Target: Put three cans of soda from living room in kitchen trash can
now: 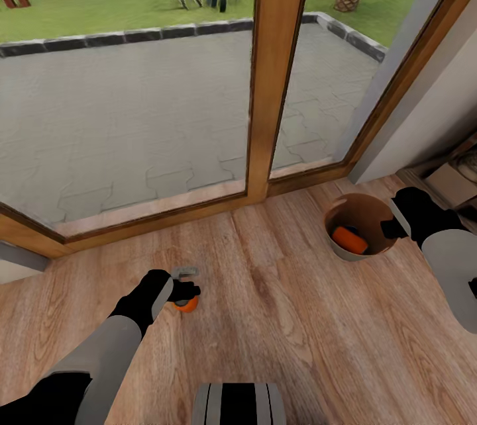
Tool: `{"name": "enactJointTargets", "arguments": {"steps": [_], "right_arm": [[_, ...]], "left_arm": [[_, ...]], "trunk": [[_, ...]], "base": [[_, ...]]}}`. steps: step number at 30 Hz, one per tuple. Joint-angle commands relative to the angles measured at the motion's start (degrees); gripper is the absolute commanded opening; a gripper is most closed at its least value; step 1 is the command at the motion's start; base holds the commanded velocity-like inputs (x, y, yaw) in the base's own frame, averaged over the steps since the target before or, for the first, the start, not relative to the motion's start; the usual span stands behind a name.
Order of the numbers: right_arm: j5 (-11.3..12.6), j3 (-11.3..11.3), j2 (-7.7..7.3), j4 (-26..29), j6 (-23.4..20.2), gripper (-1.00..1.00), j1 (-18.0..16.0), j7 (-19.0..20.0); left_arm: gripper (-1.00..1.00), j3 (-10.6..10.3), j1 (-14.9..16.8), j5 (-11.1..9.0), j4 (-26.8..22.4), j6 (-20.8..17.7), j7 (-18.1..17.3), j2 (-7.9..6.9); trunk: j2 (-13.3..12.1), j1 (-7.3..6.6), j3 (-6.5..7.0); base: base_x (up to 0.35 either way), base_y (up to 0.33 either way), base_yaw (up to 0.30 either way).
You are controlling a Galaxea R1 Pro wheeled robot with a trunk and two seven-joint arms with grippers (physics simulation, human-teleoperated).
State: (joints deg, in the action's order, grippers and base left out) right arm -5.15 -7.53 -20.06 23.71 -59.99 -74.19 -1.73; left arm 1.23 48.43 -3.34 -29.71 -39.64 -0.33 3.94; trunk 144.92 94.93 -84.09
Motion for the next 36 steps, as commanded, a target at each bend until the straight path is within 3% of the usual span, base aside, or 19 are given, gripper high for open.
{"name": "enactJointTargets", "arguments": {"steps": [1, 7, 8, 29, 36], "right_arm": [[-0.35, -0.02, 0.01, 0.02, -0.01, -1.0, -0.05, -0.03], [-0.38, -0.03, 0.02, 0.02, -0.01, -1.0, -0.04, -0.03], [-0.38, -0.03, 0.02, 0.02, -0.01, -1.0, -0.03, -0.03], [-0.39, -0.03, 0.03, 0.02, -0.01, -1.0, 0.0, -0.04], [-0.39, -0.03, 0.03, 0.02, -0.01, -1.0, 0.01, -0.08]], "left_arm": [[1.0, 0.0, 0.0, 0.0, 0.0, 0.0, -0.01, -0.01], [1.0, 0.0, 0.0, 0.0, 0.0, 0.0, -0.02, -0.06], [-1.0, 0.0, 0.0, 0.0, -0.02, 0.0, -0.02, -0.06], [-1.0, 0.0, 0.0, 0.0, 0.01, 0.08, -0.02, 0.02], [-1.0, -0.05, 0.0, 0.0, 0.01, 0.09, -0.02, 0.1]], "trunk": [[0.0, -0.01, 0.0], [0.0, -0.01, 0.0], [0.0, -0.01, 0.0], [0.0, -0.01, 0.0], [-0.09, -0.19, 1.56]], "base": [[0.0, 0.0, 0.0], [0.0, 0.0, 0.0], [0.0, 0.0, 0.0], [0.0, 0.0, 0.0], [0.0, 0.0, 0.0]]}}
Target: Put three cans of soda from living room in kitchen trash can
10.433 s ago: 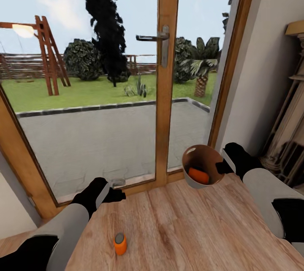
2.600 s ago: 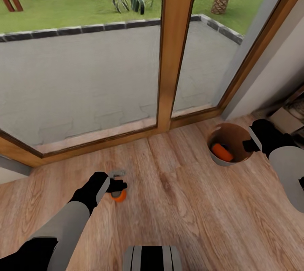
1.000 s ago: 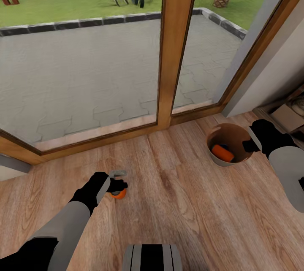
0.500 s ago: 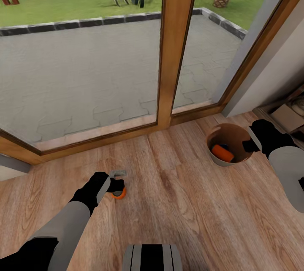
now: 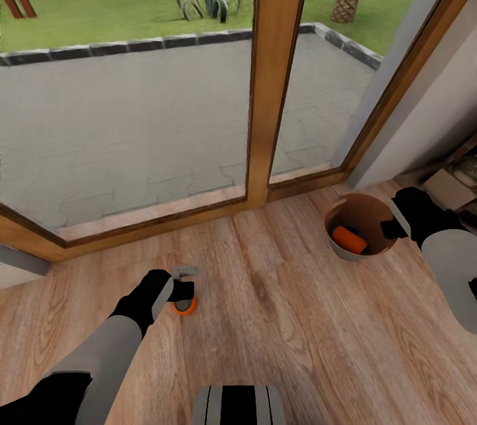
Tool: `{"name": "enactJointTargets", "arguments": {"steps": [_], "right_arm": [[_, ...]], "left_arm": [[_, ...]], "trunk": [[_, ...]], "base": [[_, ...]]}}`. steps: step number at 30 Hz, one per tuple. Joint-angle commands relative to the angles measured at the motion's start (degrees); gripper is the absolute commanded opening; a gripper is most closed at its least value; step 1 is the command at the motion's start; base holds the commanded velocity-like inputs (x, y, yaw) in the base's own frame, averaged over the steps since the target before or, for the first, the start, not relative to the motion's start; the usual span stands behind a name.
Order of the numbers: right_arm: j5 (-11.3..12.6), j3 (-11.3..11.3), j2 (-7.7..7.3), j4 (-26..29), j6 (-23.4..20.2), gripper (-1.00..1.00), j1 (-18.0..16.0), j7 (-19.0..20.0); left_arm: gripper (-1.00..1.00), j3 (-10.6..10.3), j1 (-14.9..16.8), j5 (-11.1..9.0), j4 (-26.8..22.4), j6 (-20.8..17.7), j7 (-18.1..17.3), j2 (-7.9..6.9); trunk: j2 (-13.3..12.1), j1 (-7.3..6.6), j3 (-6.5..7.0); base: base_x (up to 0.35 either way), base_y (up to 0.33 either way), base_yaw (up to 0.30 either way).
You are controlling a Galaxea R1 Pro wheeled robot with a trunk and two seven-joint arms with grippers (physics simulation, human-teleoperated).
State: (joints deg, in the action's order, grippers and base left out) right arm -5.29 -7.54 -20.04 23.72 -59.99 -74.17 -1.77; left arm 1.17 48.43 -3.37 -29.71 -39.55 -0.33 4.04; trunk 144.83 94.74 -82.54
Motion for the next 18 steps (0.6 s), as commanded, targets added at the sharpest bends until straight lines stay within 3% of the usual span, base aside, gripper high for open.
{"name": "enactJointTargets", "arguments": {"steps": [1, 6, 12, 18], "right_arm": [[-0.25, -0.02, 0.0, 0.01, -0.01, -1.0, -0.01, -0.05], [-0.25, -0.02, 0.0, 0.01, -0.01, -1.0, -0.01, -0.06], [-0.25, -0.02, 0.0, 0.01, -0.01, -1.0, 0.04, -0.07], [-0.25, -0.02, 0.0, 0.01, -0.01, -1.0, 0.07, -0.05]], "left_arm": [[-1.0, 0.01, -0.01, 0.03, 0.0, 0.0, -0.03, 0.0], [-1.0, 0.02, -0.01, 0.03, 0.0, 0.0, -0.03, -0.03], [-1.0, 0.0, -0.01, 0.03, 0.02, 0.0, -0.03, 0.02], [-1.0, -0.03, -0.01, 0.03, 0.01, 0.0, -0.03, 0.07]], "trunk": [[-0.02, -0.02, 0.23], [-0.08, -0.15, 1.34], [-0.08, -0.15, 1.34], [-0.16, -0.31, 2.67]], "base": [[0.0, 0.0, 0.0], [0.0, 0.0, 0.0], [0.0, 0.0, 0.0], [0.0, 0.0, 0.0]]}}
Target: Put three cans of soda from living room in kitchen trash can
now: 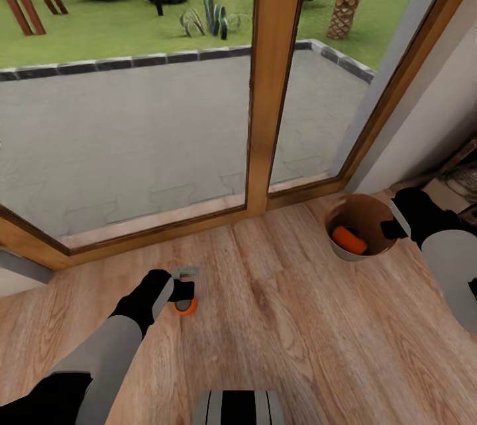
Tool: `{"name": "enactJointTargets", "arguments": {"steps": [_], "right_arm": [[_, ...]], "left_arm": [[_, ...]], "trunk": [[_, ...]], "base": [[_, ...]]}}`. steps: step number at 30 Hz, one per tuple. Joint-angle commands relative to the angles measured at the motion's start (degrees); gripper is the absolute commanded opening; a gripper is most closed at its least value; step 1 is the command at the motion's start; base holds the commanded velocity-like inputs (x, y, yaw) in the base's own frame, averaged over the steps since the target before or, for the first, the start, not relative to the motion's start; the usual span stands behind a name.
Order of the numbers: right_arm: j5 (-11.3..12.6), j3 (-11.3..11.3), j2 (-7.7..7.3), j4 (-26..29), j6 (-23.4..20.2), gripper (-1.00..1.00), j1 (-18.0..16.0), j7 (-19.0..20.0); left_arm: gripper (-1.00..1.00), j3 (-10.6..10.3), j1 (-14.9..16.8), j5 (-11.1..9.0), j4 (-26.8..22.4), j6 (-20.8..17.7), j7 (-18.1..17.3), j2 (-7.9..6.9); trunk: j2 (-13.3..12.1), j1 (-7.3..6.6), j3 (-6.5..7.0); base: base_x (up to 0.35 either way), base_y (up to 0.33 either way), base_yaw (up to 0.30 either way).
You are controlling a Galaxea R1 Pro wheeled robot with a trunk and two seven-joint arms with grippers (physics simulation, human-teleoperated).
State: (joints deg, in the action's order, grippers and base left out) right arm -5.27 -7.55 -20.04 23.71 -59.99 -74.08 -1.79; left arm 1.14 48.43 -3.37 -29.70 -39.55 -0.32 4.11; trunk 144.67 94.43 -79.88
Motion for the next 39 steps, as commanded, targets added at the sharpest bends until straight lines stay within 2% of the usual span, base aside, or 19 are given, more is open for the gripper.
{"name": "enactJointTargets", "arguments": {"steps": [1, 17, 24, 31, 39], "right_arm": [[-0.26, -0.01, 0.0, 0.02, -0.01, -1.0, -0.01, -0.04], [-0.2, -0.22, 0.41, -0.14, -0.01, -1.0, 0.72, -0.14], [-0.03, -0.25, 0.43, -0.16, -0.01, -1.0, 2.58, 0.23], [-0.08, -0.24, 1.81, -0.08, -0.01, -1.0, 6.19, 0.42], [-0.09, -0.19, 3.1, -0.07, -0.01, -1.0, 8.7, 0.33]], "left_arm": [[-1.0, 0.0, 0.0, 0.03, 0.0, 0.0, -0.03, 0.0], [-1.0, -0.17, 0.0, 0.03, 0.0, -0.23, -0.37, 0.02], [-1.0, -0.17, 0.0, 0.03, -0.01, -0.28, -0.46, 0.02], [-1.0, -0.24, 0.0, 0.03, -0.01, -0.27, -3.51, -0.11], [-1.0, -0.32, 0.0, 0.03, -0.07, -0.38, -5.93, -0.36]], "trunk": [[-0.02, -0.02, 0.23], [-0.23, -0.44, 3.78], [-0.32, -0.62, 5.33], [-0.42, -0.8, 6.88], [-0.52, -1.0, 8.65]], "base": [[0.0, 0.0, 0.0], [0.0, 0.0, 0.0], [0.0, 0.0, 0.0], [0.0, 0.0, 0.0], [0.0, 0.0, 0.0]]}}
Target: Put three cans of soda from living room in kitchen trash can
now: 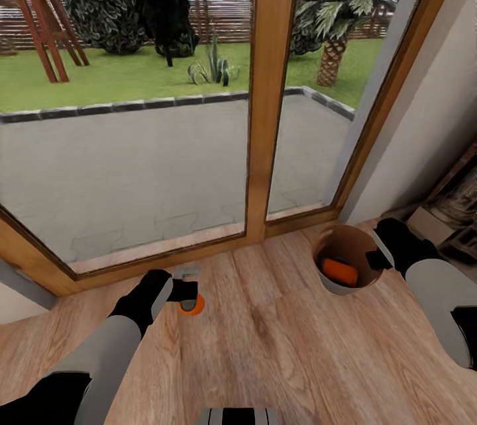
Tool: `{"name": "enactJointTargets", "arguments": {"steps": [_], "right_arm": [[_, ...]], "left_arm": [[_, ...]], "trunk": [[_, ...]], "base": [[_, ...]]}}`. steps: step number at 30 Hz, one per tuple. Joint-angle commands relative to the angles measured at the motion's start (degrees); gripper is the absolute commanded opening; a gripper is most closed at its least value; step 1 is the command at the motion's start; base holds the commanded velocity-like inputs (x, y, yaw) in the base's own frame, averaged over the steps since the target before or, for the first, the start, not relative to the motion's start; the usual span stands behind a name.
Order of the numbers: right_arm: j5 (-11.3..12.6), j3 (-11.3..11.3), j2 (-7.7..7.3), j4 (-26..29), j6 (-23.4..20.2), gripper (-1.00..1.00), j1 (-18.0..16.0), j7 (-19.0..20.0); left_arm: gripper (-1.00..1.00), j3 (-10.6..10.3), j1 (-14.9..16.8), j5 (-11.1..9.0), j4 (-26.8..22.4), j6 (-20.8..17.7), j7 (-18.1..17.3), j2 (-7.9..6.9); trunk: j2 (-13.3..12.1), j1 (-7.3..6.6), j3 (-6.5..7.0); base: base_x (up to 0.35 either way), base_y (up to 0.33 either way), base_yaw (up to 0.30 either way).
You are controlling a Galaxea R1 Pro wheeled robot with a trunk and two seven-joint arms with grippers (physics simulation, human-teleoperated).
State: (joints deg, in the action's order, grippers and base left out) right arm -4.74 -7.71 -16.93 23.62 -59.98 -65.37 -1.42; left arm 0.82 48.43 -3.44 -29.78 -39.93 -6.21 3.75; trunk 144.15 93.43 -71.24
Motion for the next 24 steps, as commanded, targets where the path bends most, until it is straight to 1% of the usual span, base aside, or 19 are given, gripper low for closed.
{"name": "enactJointTargets", "arguments": {"steps": [1, 4, 6, 8, 12, 13, 18, 20, 24], "right_arm": [[-0.62, -0.03, 0.04, 0.02, -0.02, -1.0, 0.1, -0.05], [-0.62, -0.03, 0.25, 0.02, -0.02, -1.0, 0.39, -0.06], [-0.62, -0.03, 0.34, 0.02, -0.02, -1.0, 0.65, -0.07], [-0.59, -0.03, 0.43, 0.0, 0.29, -1.0, 1.12, -0.07], [-0.42, -0.03, 0.48, -0.08, 2.09, -1.0, 1.45, -0.03], [-0.38, -0.01, 0.48, -0.08, 2.58, -1.0, 1.8, -0.06], [-0.36, -0.02, 0.49, -0.11, 3.02, -1.0, 2.4, -0.07], [-0.36, -0.01, 0.49, -0.36, 3.09, -1.0, 2.55, -0.07], [-0.48, 0.02, 0.45, -1.4, 3.17, -1.0, 2.6, -0.07]], "left_arm": [[-1.0, -0.01, -0.01, 0.1, -0.04, -0.03, -0.29, -0.03], [-1.0, -0.07, -0.01, 0.1, -1.0, -0.28, -1.19, -0.1], [-1.0, -0.06, -0.02, 0.1, -3.39, -0.5, -2.06, -0.13], [-1.0, 0.02, -0.07, 0.1, -5.84, -0.96, -3.63, -0.14], [-1.0, 0.09, -0.15, 0.1, -7.19, -1.63, -6.11, -0.16], [-1.0, 0.12, -0.36, 0.15, -8.46, -2.1, -7.82, -0.19], [-1.0, 0.09, -0.52, 0.12, -12.3, -3.97, -9.18, -0.23], [-1.0, 0.05, -0.6, 0.11, -14.71, -5.43, -9.41, -0.23], [-1.0, -0.01, -0.92, 0.13, -16.21, -6.49, -9.49, -0.23]], "trunk": [[-0.02, -0.02, 0.23], [-0.06, -0.1, 0.9], [-0.08, -0.15, 1.34], [-0.11, -0.2, 1.78], [-0.16, -0.31, 2.67], [-0.18, -0.33, 2.89], [-0.24, -0.46, 4.0], [-0.27, -0.51, 4.44], [-0.32, -0.62, 5.33]], "base": [[0.0, 0.0, 0.0], [0.0, 0.0, 0.0], [0.0, 0.0, 0.0], [0.0, 0.0, 0.0], [0.0, 0.0, 0.0], [0.0, 0.0, 0.0], [0.0, 0.0, 0.0], [0.0, 0.0, 0.0], [0.0, 0.0, 0.0]]}}
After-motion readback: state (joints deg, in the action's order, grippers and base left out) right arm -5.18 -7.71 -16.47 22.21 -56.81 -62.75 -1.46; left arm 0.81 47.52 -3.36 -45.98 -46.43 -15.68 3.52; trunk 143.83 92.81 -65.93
